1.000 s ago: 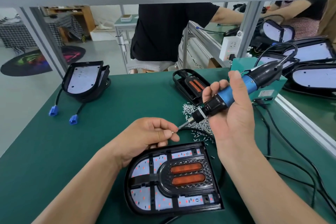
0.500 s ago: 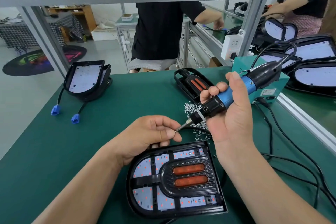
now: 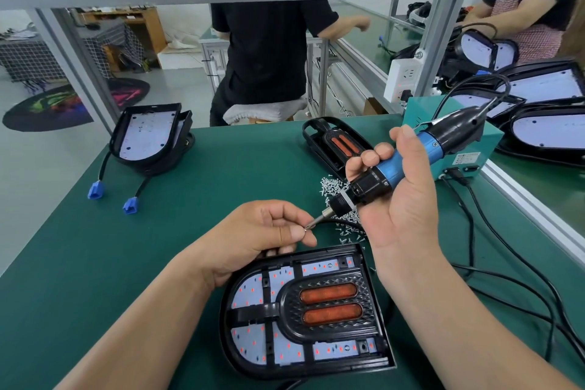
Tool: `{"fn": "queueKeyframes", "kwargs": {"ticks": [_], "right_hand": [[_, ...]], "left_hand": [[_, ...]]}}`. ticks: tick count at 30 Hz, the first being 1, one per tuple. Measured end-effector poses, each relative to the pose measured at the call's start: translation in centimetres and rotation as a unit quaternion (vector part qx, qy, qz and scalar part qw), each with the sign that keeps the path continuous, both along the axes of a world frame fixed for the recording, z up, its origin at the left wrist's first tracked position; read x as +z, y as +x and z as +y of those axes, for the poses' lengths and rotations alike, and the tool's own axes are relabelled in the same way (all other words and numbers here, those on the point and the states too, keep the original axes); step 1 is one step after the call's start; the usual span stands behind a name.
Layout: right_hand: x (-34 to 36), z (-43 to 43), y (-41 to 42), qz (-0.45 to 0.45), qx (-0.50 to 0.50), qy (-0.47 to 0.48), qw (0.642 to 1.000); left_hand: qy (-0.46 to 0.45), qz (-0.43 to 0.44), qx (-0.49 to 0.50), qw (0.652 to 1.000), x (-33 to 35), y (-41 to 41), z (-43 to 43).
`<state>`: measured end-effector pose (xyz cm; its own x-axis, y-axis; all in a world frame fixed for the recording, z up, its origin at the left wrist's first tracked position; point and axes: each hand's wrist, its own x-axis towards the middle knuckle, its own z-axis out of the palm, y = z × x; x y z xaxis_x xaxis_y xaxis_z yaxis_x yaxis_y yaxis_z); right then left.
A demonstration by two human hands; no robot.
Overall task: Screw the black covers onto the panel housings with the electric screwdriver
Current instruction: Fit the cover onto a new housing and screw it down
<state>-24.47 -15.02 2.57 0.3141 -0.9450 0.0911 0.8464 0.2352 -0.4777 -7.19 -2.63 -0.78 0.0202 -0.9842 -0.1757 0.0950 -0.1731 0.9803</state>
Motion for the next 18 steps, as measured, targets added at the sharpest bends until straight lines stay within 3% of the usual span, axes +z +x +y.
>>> {"fn": "queueKeyframes", "kwargs": {"ticks": [18], "right_hand": [[-0.35, -0.29, -0.07, 0.004, -0.006, -0.004, 1.000]], "left_hand": [[-0.004, 0.011, 0.000, 1.000, 0.10, -0.07, 0.05]]}}
